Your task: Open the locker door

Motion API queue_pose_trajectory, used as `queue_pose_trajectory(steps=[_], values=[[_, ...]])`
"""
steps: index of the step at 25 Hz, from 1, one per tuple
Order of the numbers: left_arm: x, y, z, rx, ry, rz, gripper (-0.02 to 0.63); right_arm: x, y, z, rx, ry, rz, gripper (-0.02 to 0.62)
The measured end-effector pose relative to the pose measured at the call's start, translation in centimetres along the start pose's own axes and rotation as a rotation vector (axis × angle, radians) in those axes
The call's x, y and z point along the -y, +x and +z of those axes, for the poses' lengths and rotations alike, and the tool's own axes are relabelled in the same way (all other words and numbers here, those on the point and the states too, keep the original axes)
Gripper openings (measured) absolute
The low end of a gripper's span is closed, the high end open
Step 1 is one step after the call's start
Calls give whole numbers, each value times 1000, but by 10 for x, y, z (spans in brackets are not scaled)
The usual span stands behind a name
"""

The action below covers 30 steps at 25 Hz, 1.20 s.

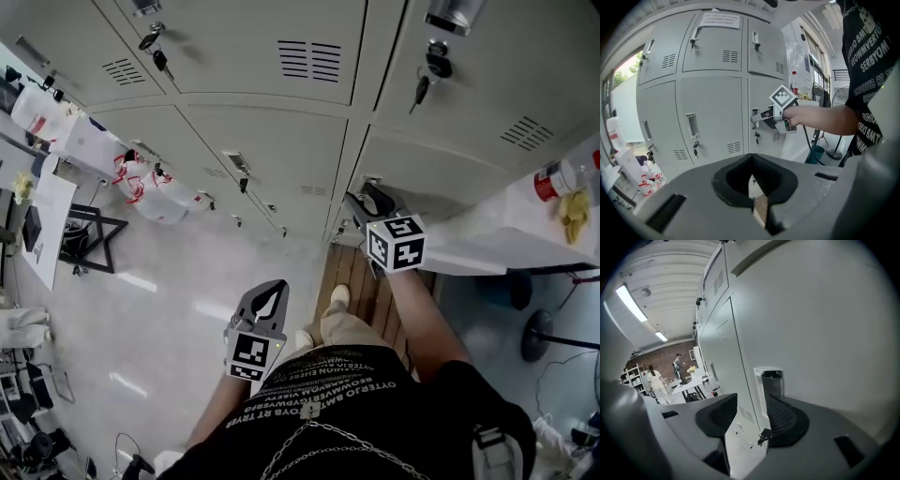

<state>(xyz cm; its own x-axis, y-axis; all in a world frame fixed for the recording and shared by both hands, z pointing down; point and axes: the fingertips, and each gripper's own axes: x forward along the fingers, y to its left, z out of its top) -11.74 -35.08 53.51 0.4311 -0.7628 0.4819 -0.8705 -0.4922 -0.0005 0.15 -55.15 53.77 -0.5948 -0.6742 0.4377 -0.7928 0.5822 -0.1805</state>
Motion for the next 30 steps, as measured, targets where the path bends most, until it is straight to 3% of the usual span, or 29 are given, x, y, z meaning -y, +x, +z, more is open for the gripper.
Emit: queue_pose_trajectory(steps=[11, 16, 26, 30], values=[[2, -15, 1, -1, 18, 21, 0, 5, 12, 11, 33, 20, -46, 195], [7, -24, -3, 0, 30, 19, 0, -1, -2, 1, 36, 16, -57, 144], [16, -56, -13, 14, 57, 5, 0, -27, -47, -27, 12, 41, -70, 152], [26, -69, -21, 21, 65, -12, 0, -29, -58, -33, -6, 58, -126, 125]])
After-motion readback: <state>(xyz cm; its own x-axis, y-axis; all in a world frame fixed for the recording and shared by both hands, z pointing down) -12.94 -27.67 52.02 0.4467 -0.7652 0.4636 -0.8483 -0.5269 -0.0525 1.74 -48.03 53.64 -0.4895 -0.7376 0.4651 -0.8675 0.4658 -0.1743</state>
